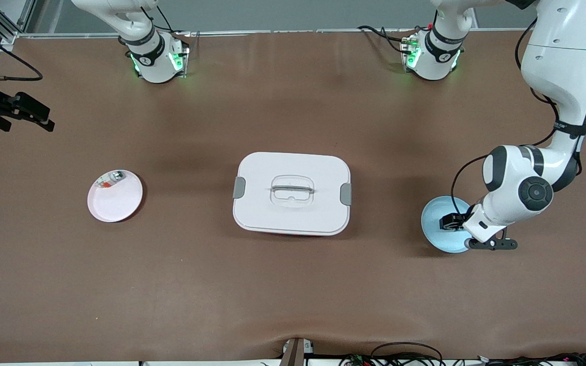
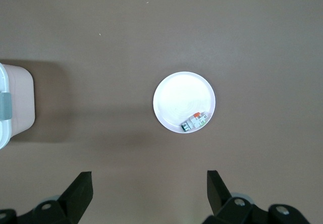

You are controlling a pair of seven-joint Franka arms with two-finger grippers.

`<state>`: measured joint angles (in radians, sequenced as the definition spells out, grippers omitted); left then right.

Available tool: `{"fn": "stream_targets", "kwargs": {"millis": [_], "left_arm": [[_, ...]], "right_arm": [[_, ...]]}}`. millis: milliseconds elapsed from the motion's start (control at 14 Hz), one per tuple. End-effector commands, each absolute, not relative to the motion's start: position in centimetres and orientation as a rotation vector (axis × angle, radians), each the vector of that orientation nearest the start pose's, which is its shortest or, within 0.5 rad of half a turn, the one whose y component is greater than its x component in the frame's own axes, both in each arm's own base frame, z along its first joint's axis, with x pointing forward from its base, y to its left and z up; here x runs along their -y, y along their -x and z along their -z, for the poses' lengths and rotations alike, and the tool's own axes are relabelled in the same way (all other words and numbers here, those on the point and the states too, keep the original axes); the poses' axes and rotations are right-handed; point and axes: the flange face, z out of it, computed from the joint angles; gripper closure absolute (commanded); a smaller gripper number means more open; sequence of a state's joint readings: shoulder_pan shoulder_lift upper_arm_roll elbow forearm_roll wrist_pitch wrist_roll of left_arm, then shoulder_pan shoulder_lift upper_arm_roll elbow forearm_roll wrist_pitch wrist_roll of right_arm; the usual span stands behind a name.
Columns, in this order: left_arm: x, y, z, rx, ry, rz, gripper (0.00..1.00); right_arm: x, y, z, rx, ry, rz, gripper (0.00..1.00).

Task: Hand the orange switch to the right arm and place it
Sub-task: 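Lower the left gripper and grasp the orange-black switch on the plate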

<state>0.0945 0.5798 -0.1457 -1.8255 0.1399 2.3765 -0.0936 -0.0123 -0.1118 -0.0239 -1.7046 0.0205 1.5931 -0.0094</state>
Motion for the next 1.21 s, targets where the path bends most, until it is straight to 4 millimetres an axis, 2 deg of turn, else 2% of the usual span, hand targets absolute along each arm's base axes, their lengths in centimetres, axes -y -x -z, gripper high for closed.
{"fn": "stream_targets", "kwargs": {"millis": [0, 500, 786, 929, 1071, 1143], "left_arm": [[2.9, -64.5, -21.1, -0.103, 3.115, -0.015, 0.0], [3.7, -64.3, -19.6, -0.14, 3.12, -0.012, 0.0], [3.5, -64.2, -18.7, -0.188, 3.117, -0.015, 0.0], [3.4, -64.3, -18.6, -0.224, 3.115, -0.01, 0.11], [3.6, -64.2, -18.2, -0.232, 3.116, -0.017, 0.14], [3.5, -64.1, -18.0, -0.234, 3.116, -0.02, 0.2]], "right_arm": [[1.7, -52.2, -62.8, -0.041, 3.13, -0.002, 0.0], [1.7, -52.3, -62.8, -0.041, 3.13, 0.003, 0.0], [1.7, -52.3, -62.8, -0.041, 3.13, 0.003, 0.0], [1.7, -52.3, -62.8, -0.041, 3.13, 0.003, 0.0], [1.7, -52.3, -62.8, -0.041, 3.13, 0.003, 0.0], [1.7, -52.3, -62.8, -0.041, 3.13, 0.003, 0.0]]}}
